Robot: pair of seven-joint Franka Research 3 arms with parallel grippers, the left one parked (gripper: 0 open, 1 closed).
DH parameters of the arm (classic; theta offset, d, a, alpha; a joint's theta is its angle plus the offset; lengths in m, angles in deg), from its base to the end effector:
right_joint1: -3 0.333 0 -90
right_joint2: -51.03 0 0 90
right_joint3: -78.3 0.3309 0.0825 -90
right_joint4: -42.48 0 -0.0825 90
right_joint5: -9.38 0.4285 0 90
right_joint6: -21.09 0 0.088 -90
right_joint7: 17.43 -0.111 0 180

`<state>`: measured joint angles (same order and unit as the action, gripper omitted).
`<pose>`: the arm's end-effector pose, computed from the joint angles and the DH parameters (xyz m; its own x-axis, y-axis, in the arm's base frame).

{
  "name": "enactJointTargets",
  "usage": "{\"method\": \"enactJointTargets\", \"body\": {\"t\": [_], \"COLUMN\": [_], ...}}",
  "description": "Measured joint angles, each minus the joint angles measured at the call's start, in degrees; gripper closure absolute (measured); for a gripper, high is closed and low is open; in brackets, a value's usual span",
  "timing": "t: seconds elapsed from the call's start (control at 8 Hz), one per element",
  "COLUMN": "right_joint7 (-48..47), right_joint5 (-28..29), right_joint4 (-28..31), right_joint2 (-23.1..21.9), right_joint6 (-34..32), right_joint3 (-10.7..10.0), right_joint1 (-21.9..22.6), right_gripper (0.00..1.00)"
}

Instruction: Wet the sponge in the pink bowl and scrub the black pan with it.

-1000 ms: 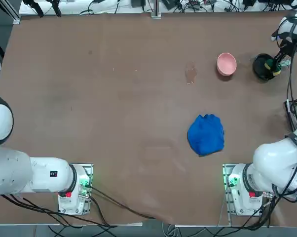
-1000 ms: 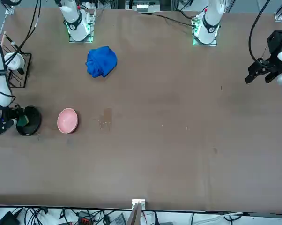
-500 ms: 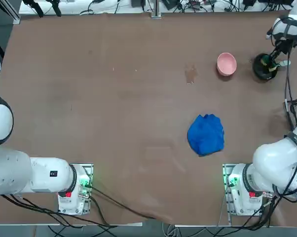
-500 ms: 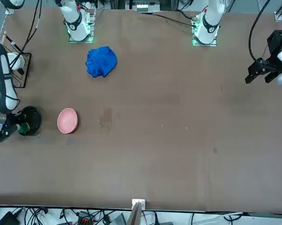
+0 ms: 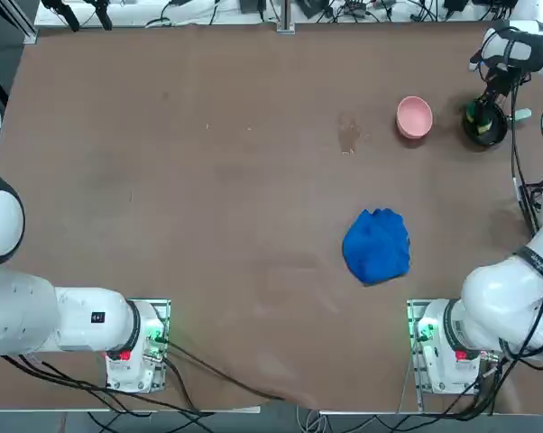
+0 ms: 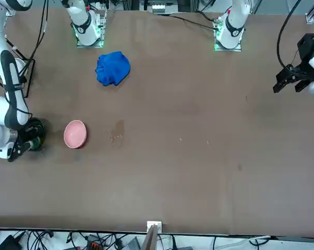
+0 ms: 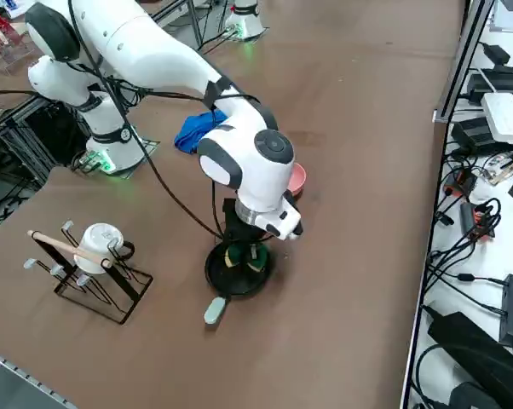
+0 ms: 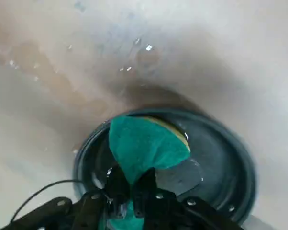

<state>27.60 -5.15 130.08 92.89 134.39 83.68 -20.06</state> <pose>0.6788 -0.2426 0.1871 0.7832 0.5492 -0.2915 0.5450 -0.8321 -0.1035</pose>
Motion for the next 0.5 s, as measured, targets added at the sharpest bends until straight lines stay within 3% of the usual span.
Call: {"method": "enactJointTargets", "body": {"t": [0.5], "right_joint7": [0.55], "right_joint5": [0.00], "right_joint4": [0.25], "right_joint2": [-5.71], "right_joint6": [-10.65], "right_joint3": [0.04], "right_joint1": [-1.03], "right_gripper": [0.92]}}
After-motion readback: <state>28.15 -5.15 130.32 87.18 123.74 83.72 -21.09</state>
